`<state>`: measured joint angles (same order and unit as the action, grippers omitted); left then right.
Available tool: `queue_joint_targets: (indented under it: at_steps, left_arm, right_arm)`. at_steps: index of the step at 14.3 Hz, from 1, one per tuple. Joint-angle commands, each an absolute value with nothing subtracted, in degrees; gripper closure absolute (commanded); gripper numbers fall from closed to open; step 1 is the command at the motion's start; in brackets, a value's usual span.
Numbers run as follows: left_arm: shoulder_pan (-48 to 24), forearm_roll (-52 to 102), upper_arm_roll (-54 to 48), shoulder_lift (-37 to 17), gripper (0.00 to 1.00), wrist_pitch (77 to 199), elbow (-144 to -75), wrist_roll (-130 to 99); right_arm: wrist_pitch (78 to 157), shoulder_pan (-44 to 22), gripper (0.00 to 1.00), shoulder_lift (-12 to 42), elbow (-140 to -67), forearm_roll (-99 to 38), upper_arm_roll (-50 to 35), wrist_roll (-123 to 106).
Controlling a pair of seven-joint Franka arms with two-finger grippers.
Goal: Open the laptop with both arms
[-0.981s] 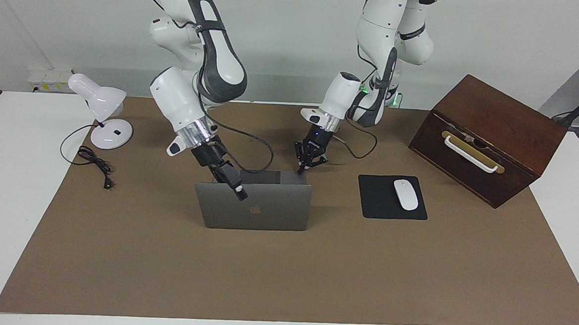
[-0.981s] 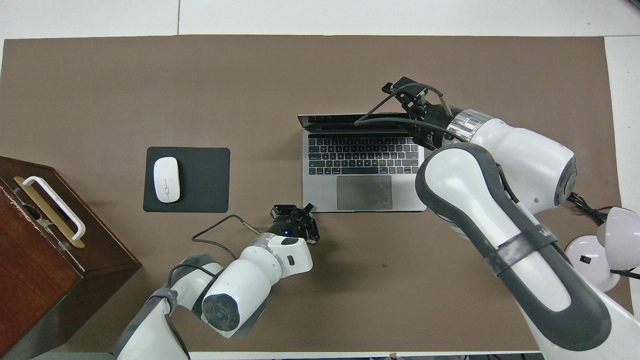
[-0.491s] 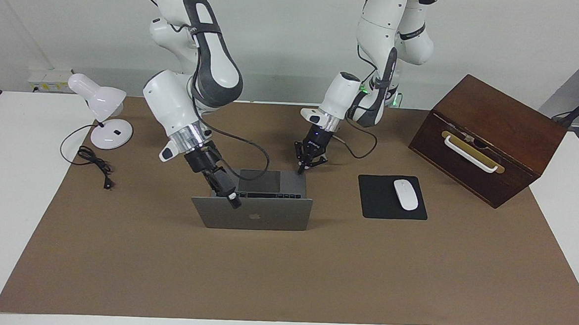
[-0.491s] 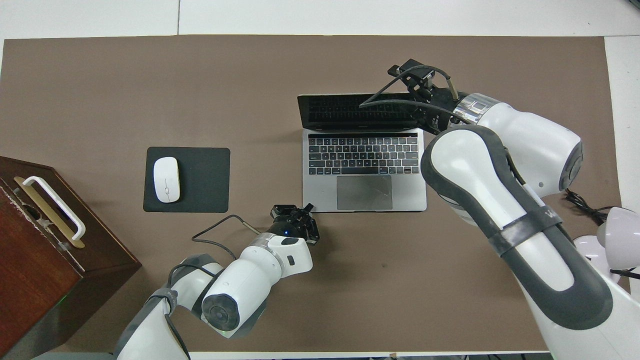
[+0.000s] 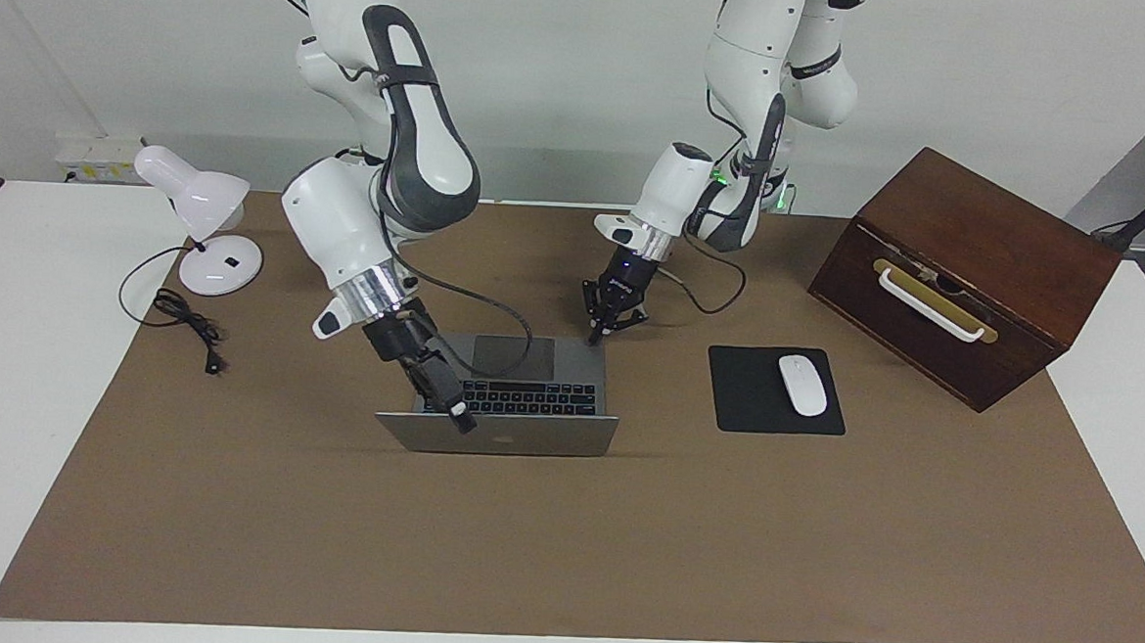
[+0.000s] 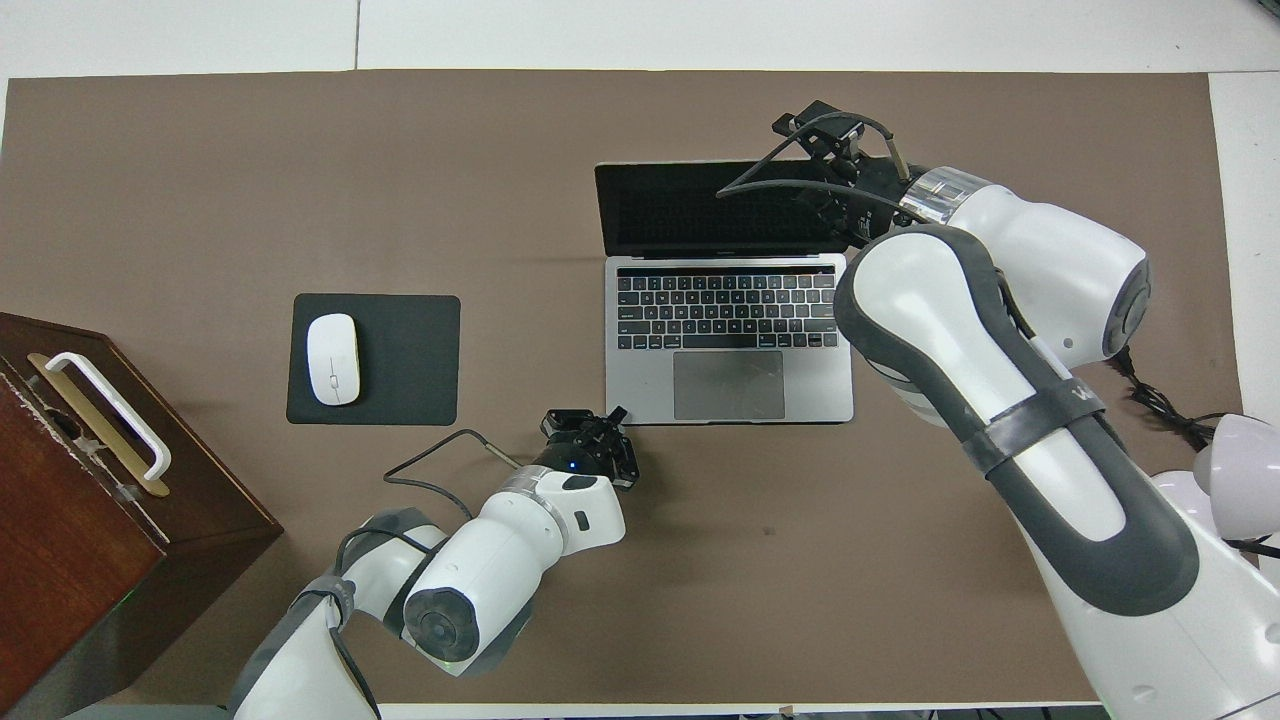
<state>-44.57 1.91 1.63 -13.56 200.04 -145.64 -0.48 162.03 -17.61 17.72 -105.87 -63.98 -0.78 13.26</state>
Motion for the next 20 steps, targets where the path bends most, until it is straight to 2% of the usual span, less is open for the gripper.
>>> queue_joint_targets:
  at_steps: [1,6,9,11,16,17,20]
  left_arm:
    - [-45.8,1.9,2.5,-17.2,1.0,200.8,-144.0,0.3]
    - [-45.8,1.9,2.5,-17.1,1.0,200.8,-144.0,0.4]
    - [-45.5,1.9,2.6,-17.0,1.0,200.7,-144.0,0.4]
    - [-45.3,1.9,2.7,-16.1,1.0,200.7,-144.0,0.0]
    - [-44.7,2.2,2.8,-12.7,1.0,198.8,-144.1,-0.2]
    - [-44.2,2.2,2.7,-10.8,1.0,196.3,-144.1,-0.2]
    - [-42.5,2.2,2.7,-6.0,1.0,189.4,-144.1,-0.3]
  right_arm:
    - [162.4,-17.2,0.0,18.0,-104.8,-63.5,-1.2,12.0]
    - [157.7,-17.4,0.0,10.3,-107.8,-62.0,-0.9,13.3]
    - [154.0,-16.5,0.0,8.0,-106.6,-49.9,-0.8,13.2]
    - [149.9,-15.1,0.0,7.6,-102.6,-43.3,-0.9,12.8]
    - [133.5,-9.4,0.0,10.9,-89.1,-24.8,-1.1,11.6]
    - [126.8,-7.0,0.0,11.1,-87.6,-19.6,-1.0,10.9]
    - [113.3,-1.8,0.0,9.6,-87.2,-12.8,-0.5,-0.1]
